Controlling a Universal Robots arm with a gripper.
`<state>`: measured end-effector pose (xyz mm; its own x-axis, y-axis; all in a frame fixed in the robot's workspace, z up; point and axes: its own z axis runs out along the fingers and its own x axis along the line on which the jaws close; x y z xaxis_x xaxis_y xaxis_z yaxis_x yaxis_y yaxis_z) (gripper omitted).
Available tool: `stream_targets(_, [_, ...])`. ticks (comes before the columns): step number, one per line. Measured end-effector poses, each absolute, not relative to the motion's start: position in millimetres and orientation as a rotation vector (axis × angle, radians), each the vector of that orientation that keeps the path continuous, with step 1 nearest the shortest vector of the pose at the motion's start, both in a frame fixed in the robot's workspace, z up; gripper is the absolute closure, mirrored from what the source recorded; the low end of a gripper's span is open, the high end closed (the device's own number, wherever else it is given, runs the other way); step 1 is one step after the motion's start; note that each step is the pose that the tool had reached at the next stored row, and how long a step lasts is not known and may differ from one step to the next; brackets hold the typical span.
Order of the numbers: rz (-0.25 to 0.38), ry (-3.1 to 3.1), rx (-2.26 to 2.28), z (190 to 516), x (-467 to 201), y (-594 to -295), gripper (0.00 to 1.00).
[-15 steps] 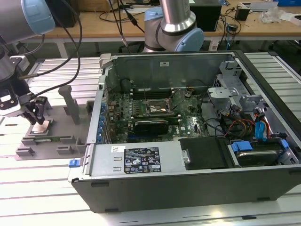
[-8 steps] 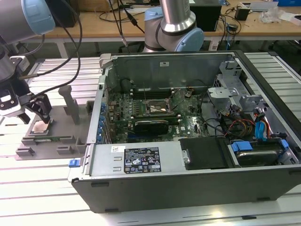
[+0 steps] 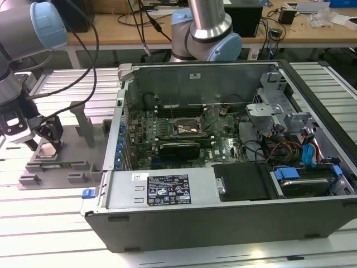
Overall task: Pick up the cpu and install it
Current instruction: 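Pick up the cpu and move it towards the insertion slot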
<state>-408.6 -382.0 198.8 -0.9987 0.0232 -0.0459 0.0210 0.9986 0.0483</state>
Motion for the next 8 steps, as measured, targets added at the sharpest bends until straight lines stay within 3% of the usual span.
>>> stream_targets(8, [0.081,3.096,-0.062,188,-409,-382,0.34])
